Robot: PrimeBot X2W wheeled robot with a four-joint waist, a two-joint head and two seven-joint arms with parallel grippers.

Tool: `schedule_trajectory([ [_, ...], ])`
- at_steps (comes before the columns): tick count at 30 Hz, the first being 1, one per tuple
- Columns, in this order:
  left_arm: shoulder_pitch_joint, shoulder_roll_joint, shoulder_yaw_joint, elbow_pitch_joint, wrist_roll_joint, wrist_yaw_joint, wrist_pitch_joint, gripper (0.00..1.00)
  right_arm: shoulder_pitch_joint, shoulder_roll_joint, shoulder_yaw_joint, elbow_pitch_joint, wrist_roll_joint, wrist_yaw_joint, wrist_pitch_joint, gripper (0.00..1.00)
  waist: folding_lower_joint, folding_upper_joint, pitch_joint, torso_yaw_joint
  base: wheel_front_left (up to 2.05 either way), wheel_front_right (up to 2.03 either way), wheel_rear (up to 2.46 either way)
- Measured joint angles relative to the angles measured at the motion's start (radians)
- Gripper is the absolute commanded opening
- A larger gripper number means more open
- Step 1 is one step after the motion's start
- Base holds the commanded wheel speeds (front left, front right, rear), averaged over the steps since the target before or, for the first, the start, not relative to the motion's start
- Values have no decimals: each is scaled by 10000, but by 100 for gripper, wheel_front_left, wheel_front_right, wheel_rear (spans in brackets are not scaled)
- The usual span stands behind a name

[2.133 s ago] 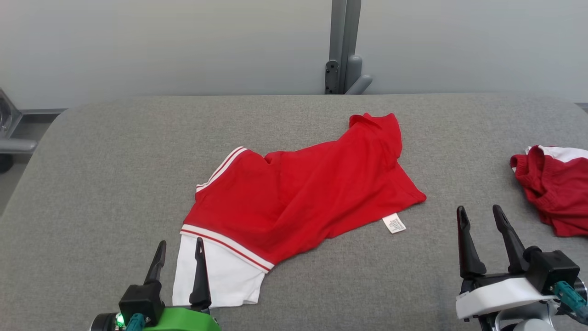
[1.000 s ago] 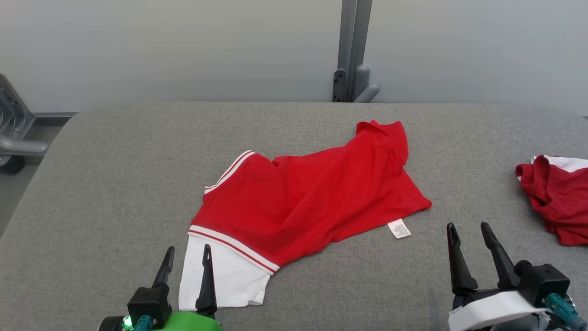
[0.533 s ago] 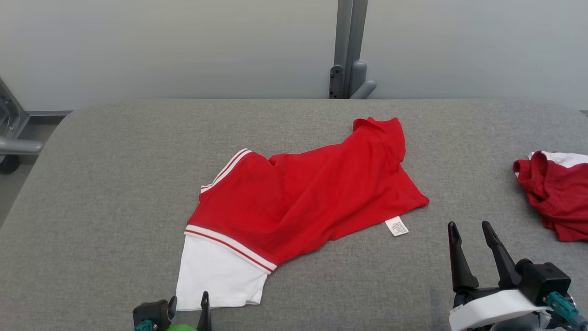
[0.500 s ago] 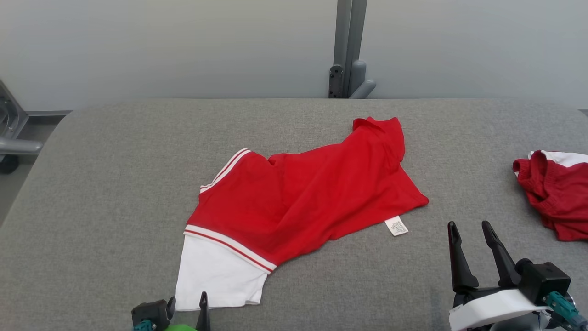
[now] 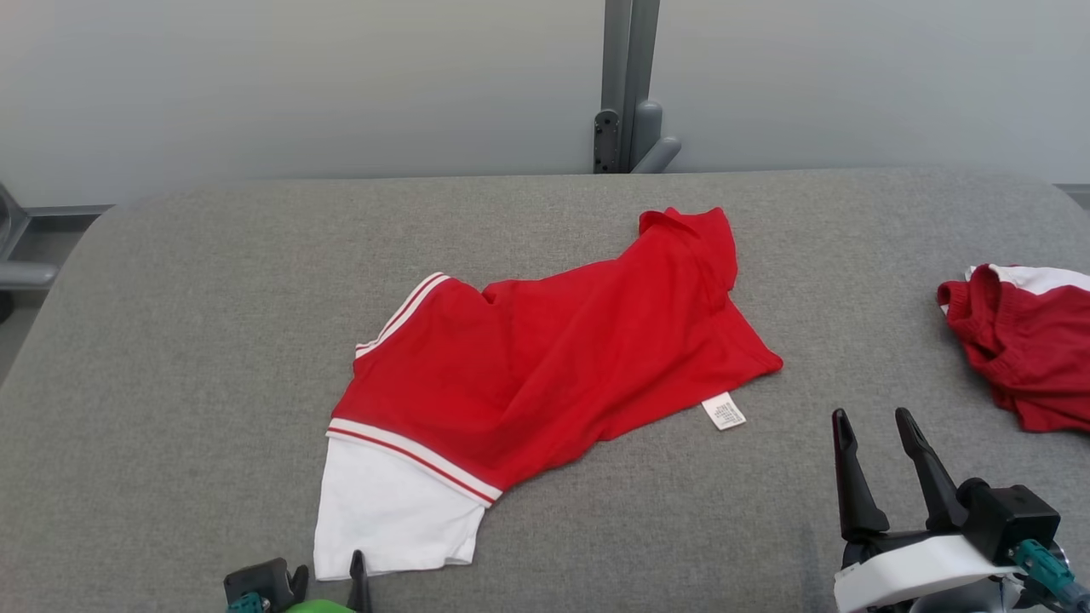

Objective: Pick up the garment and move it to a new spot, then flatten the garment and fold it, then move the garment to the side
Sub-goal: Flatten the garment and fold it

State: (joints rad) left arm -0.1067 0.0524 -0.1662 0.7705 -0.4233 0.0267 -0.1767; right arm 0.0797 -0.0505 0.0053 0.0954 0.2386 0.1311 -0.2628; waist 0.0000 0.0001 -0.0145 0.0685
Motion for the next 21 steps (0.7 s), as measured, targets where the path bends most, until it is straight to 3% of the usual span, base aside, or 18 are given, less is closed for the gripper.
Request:
schedule_trajectory([
  [2, -135, -6, 4, 190, -94, -61, -111, 100, 0, 2, -23, 4, 0, 0, 0, 100, 0, 0, 24, 12, 0, 0, 0],
  [3, -207, -8, 6, 284, -155, -92, -167, 89, 0, 2, -36, 4, 2, 0, 2, 100, 0, 0, 36, 21, 0, 0, 0],
  [4, -282, -6, -40, 416, -163, -107, -184, 49, -2, 0, -36, 6, 0, 0, 0, 100, 0, 0, 47, 30, 0, 0, 0],
  [6, -422, -4, -169, 594, -167, -205, -207, 0, -14, 2, -33, 10, 0, 0, 0, 100, 0, 0, 67, 46, 0, 0, 0],
  [11, -591, -13, -487, 671, -378, -414, -508, 0, -241, 6, -230, 546, 326, 0, 2, 100, 0, 0, 144, 97, 0, 0, 0],
  [21, -598, -29, -385, -1848, -757, -134, -844, 0, -2244, 8, -1482, 3103, -541, -2, 798, 100, 0, 0, 545, 422, 0, 0, 0],
])
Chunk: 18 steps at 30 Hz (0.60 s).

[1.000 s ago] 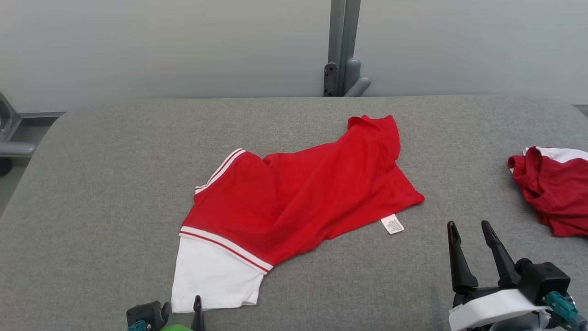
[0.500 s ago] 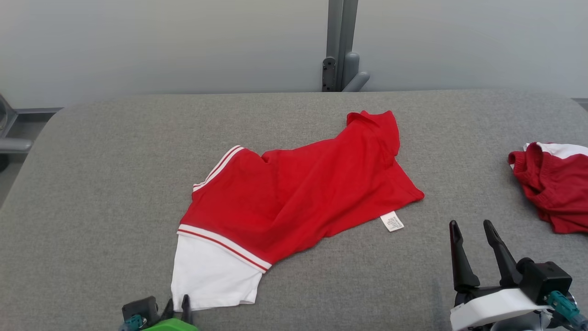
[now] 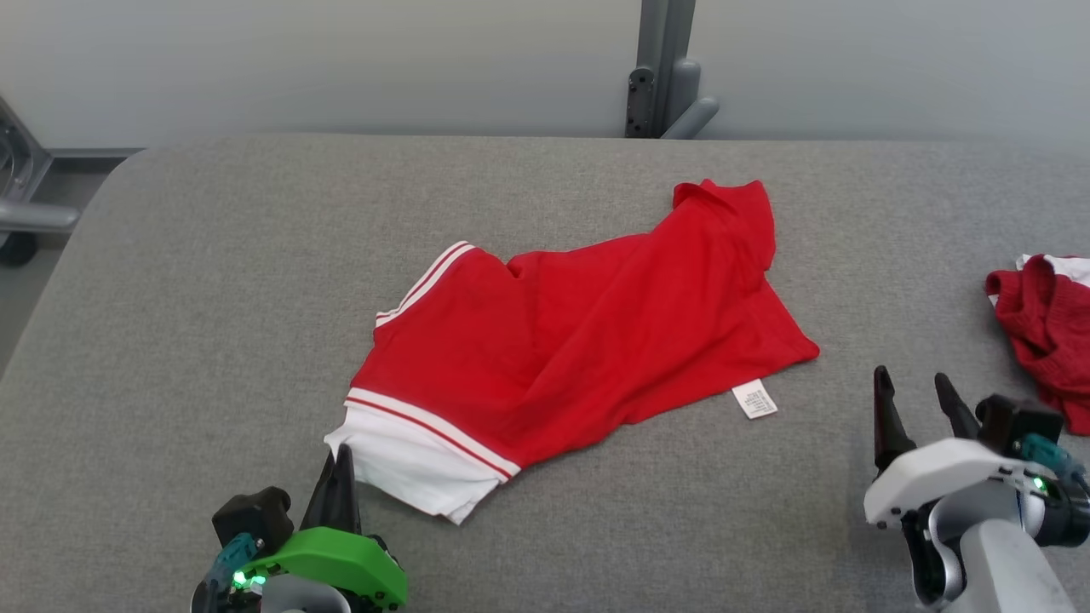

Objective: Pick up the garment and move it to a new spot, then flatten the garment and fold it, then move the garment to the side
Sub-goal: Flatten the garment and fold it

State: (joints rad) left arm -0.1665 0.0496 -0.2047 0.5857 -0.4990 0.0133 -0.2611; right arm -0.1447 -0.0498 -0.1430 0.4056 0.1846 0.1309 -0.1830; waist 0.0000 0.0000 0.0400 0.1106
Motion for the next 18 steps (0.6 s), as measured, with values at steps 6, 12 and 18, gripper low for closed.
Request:
schedule_trajectory([
  [6, 306, -6, -270, -1202, 84, 180, 0, 0, -1974, -201, -633, 2063, -318, 0, 951, 100, 0, 0, 506, 414, 0, 0, 0],
  [12, 339, -6, -648, -1618, 42, 311, 0, 0, -3402, -374, -740, 3912, -604, 0, 1379, 100, 0, 0, 940, 882, 0, 0, 0],
  [18, 377, -6, -756, -1699, -2, 397, 0, 0, -3948, -359, -663, 5173, -729, 0, 1639, 100, 1, 0, 1119, 1204, 0, 0, 0],
])
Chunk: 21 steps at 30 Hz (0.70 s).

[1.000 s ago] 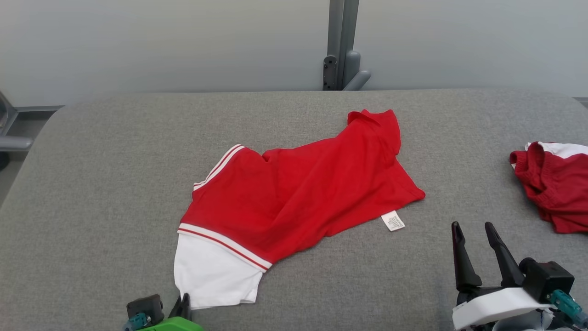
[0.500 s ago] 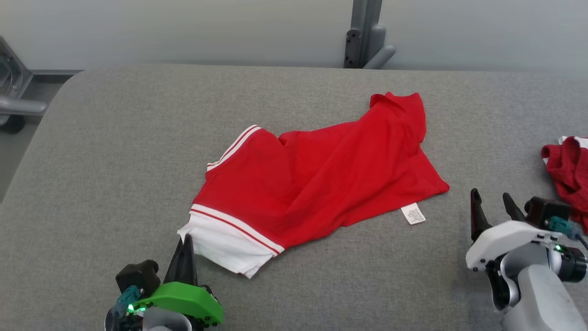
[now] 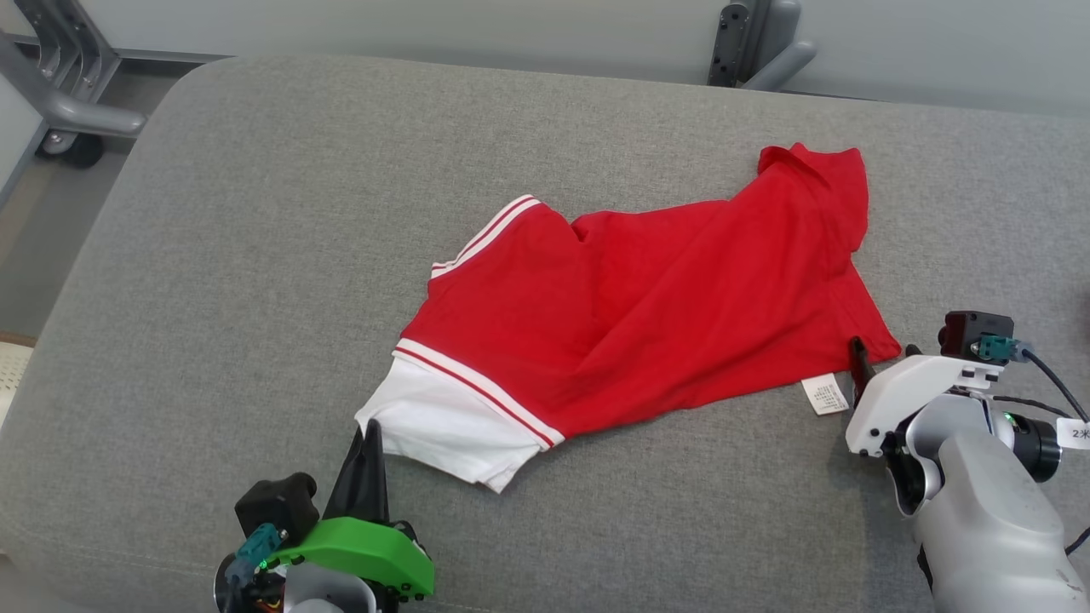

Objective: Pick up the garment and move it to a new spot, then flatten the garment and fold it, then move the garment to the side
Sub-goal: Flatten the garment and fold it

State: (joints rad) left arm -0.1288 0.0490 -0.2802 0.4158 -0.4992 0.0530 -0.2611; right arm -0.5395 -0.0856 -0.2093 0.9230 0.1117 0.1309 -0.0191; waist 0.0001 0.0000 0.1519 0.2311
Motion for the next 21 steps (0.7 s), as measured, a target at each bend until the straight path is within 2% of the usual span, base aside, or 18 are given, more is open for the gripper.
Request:
schedule_trajectory([
  [2, 38, 0, -8, -15, 0, 4, 0, 0, -164, -10, 6, 242, -2, 0, -17, 99, 0, 0, -2, 47, 0, 0, 0],
  [3, 66, 0, -12, -17, 0, 13, 0, 0, -214, -10, 29, 353, -8, 0, -50, 90, 0, 0, -19, 53, 0, 0, 0],
  [5, 124, 0, 4, -23, 2, 13, 0, 0, -306, 2, 90, 606, 50, -2, -19, 54, 0, 0, -50, 55, 0, 0, 0],
  [7, 151, 0, 38, -19, 19, 13, 0, 0, -434, 10, 174, 805, 130, -2, 12, 37, 0, 0, -61, 46, 0, 0, 0],
  [10, 151, 0, 123, -31, 27, 12, 0, 0, -561, 23, 211, 1055, 372, 0, -77, 0, 0, 0, -58, 27, 0, 0, 0],
  [16, 145, 0, 305, -470, -499, -52, 0, 0, -705, 69, 362, 1126, 1122, 0, -846, 0, 0, 0, -69, -55, 0, 0, 0],
  [21, 45, 0, 493, -1143, -1313, -190, 0, 0, -762, 107, 970, 407, 2401, 0, -1396, 0, 0, 0, -186, -230, 0, 0, 0],
])
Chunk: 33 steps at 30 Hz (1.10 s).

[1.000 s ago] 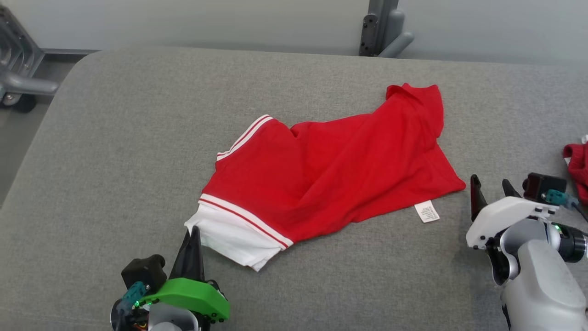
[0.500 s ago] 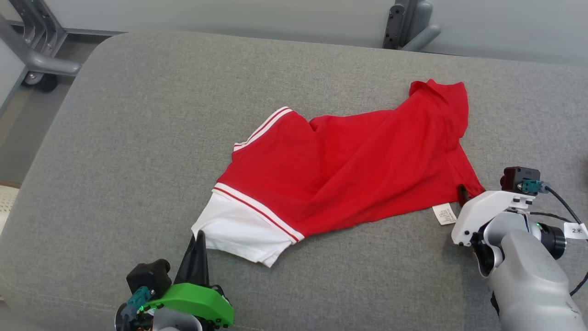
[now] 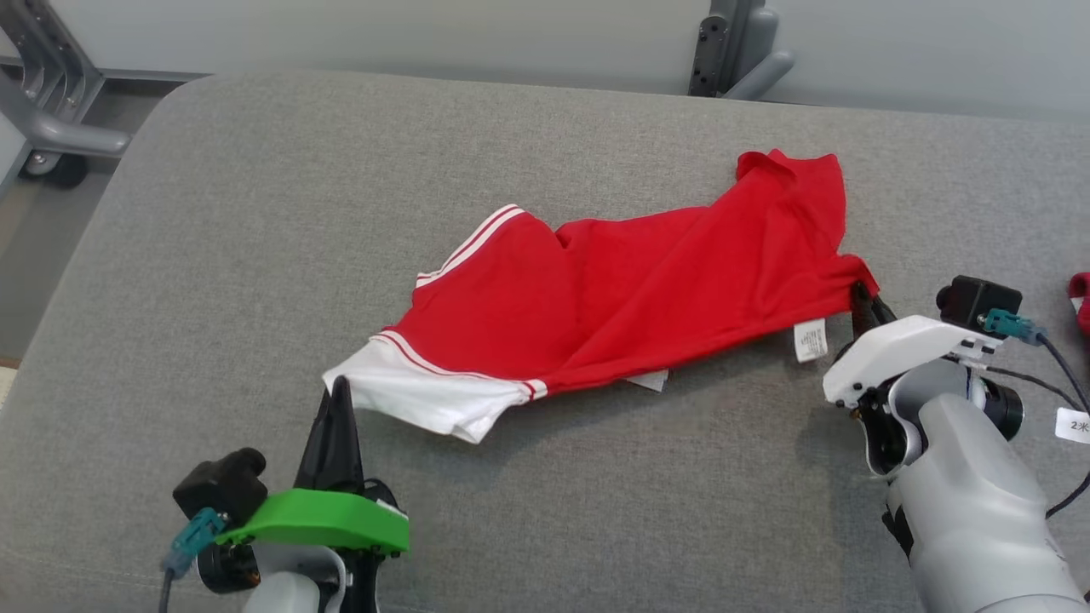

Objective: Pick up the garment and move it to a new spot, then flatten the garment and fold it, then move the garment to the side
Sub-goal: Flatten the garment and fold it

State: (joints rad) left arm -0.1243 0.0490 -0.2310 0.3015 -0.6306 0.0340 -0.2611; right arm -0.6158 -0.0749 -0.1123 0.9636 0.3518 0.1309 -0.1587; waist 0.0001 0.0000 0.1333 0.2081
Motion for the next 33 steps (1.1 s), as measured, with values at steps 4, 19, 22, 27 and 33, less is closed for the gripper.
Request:
schedule_trajectory([
  [4, -236, 0, 197, -723, -698, -176, -2, 0, 277, -171, 577, -1202, 1323, 0, -128, 0, 0, 0, -189, -198, 0, 0, 0],
  [19, -1049, 58, 631, -4510, -2378, -472, 265, 0, 3325, -855, 637, -8590, 5660, -2, 1156, 0, 0, 0, -1292, -1210, 0, 0, 0],
  [22, -1282, 155, 683, -5509, -2483, -339, 570, 0, 3918, -686, 190, -10109, 5902, -4, 1622, 0, 0, 0, -1480, -1441, 0, 0, 0],
  [27, -1750, 332, 700, -7058, -2579, -67, 1120, 0, 4597, -245, -669, -12331, 6291, -4, 2422, 0, 0, 0, -1709, -1796, 0, 0, 0],
  [33, -2531, 842, 437, -8071, -2299, 167, 2029, 0, 4935, 102, -1553, -14032, 6851, -4, 3377, 0, 0, 0, -1700, -2067, 0, 0, 0],
])
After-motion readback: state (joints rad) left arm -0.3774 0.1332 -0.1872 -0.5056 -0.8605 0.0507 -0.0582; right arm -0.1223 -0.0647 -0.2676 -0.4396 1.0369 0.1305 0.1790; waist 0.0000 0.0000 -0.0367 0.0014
